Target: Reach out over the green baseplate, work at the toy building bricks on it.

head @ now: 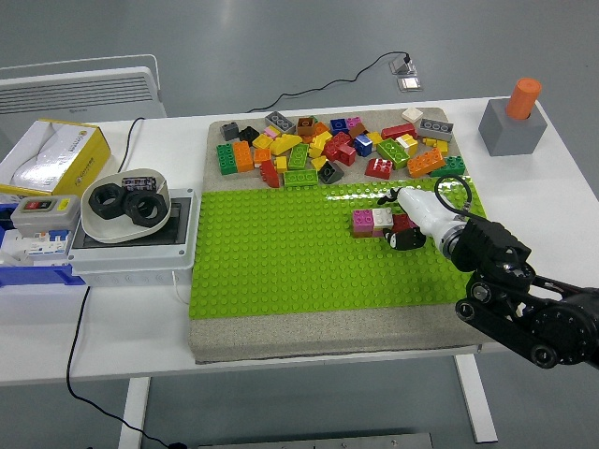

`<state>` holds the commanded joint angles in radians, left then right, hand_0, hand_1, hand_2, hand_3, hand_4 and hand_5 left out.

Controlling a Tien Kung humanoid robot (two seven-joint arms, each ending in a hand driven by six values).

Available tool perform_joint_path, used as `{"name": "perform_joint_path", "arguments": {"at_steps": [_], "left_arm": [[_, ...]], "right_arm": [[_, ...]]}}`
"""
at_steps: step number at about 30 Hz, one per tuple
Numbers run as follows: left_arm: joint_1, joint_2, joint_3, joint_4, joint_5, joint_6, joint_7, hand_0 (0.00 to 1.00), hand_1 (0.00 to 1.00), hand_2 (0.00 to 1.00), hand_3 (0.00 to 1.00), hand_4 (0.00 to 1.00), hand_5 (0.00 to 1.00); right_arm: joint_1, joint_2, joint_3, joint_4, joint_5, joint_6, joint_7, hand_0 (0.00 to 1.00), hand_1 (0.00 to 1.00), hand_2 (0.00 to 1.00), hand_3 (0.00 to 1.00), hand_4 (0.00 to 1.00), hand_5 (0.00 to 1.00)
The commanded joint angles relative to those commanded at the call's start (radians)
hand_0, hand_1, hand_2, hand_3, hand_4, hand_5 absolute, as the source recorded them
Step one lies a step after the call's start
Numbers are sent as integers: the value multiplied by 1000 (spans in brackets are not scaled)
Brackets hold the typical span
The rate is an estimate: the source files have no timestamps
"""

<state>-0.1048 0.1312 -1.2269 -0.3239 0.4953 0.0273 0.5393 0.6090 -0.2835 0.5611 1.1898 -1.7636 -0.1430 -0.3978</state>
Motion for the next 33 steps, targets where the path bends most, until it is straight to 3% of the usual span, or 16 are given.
{"name": "perform_joint_path", "arguments": {"at_steps": [17, 18, 22, 23, 24, 29, 30, 33], "left_arm": [[4, -1, -1, -1, 2, 1, 2, 639, 580, 746, 980, 998, 998], [3, -1, -2, -1, 2, 1, 3, 638, 581, 747, 980, 998, 998], [3, 0, -2, -1, 3, 0, 4, 638, 581, 747, 980, 998, 998], [2, 0, -2, -1, 3, 0, 4, 638, 581, 747, 980, 998, 998], [2, 0, -3, -1, 3, 0, 4, 638, 580, 747, 980, 998, 998], [0, 1, 0, 0, -2, 0, 1, 638, 580, 747, 980, 998, 998], [0, 1, 1, 0, -4, 0, 0, 639, 582, 746, 980, 998, 998], [-1, 1, 1, 0, -5, -1, 0, 639, 582, 746, 980, 998, 998]], "right_arm": [[-1, -4, 4, 13, 7, 2, 5, 828, 828, 861, 719, 624, 129], [-1, -4, 6, 15, 8, 3, 6, 829, 831, 869, 829, 741, 181], [-1, -8, 15, 26, 13, 6, 11, 829, 831, 869, 829, 741, 181], [-1, -13, 19, 35, 12, 8, 11, 829, 831, 869, 829, 741, 181], [-3, -19, 23, 47, 11, 10, 9, 839, 840, 894, 889, 891, 310], [-27, -98, 57, 149, -7, 14, -5, 839, 840, 894, 889, 891, 310], [-32, -118, 60, 172, -9, 14, -8, 847, 846, 900, 828, 871, 453], [-44, -163, 52, 239, -18, 16, -14, 847, 846, 900, 828, 871, 453]]}}
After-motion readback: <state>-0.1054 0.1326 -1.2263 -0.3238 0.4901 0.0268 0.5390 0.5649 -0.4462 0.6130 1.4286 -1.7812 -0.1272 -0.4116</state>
